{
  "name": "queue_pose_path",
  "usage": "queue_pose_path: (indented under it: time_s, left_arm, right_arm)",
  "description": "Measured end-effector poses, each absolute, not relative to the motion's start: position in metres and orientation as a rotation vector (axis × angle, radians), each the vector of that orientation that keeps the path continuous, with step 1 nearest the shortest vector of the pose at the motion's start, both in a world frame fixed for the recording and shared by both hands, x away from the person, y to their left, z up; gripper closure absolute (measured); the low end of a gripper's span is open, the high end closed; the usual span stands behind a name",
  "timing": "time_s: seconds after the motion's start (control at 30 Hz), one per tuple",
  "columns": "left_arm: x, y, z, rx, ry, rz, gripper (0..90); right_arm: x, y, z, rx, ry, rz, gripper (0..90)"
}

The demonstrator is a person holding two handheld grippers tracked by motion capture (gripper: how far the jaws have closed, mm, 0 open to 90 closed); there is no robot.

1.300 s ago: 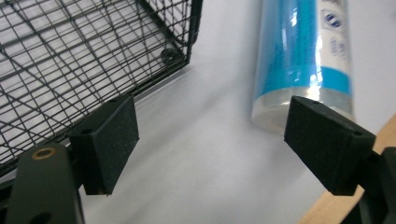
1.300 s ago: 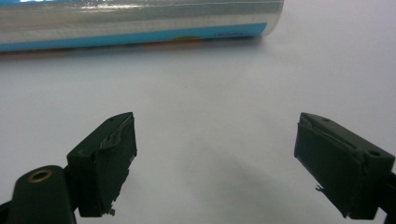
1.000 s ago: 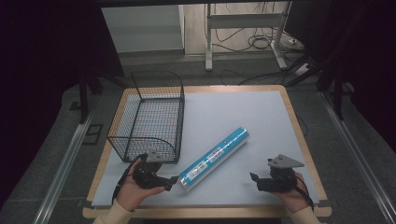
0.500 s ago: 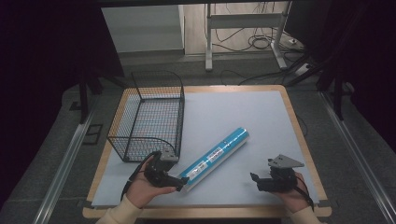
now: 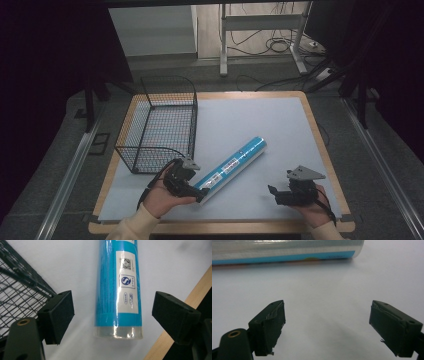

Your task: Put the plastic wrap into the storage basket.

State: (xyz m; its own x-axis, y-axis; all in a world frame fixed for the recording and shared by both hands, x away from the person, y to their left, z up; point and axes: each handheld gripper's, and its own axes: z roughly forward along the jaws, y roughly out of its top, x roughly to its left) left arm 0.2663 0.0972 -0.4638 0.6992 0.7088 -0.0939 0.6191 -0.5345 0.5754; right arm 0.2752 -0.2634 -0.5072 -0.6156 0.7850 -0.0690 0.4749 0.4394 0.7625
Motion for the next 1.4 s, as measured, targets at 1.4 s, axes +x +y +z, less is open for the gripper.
queue_pose_path:
  time_s: [1.4]
  left_arm:
    - [0.321,0.044,-0.455,2.404,0.996,0.177,17.4]
  right_arm:
    - [0.274,-0.263,-0.507,1.052,2.284,1.007,14.2]
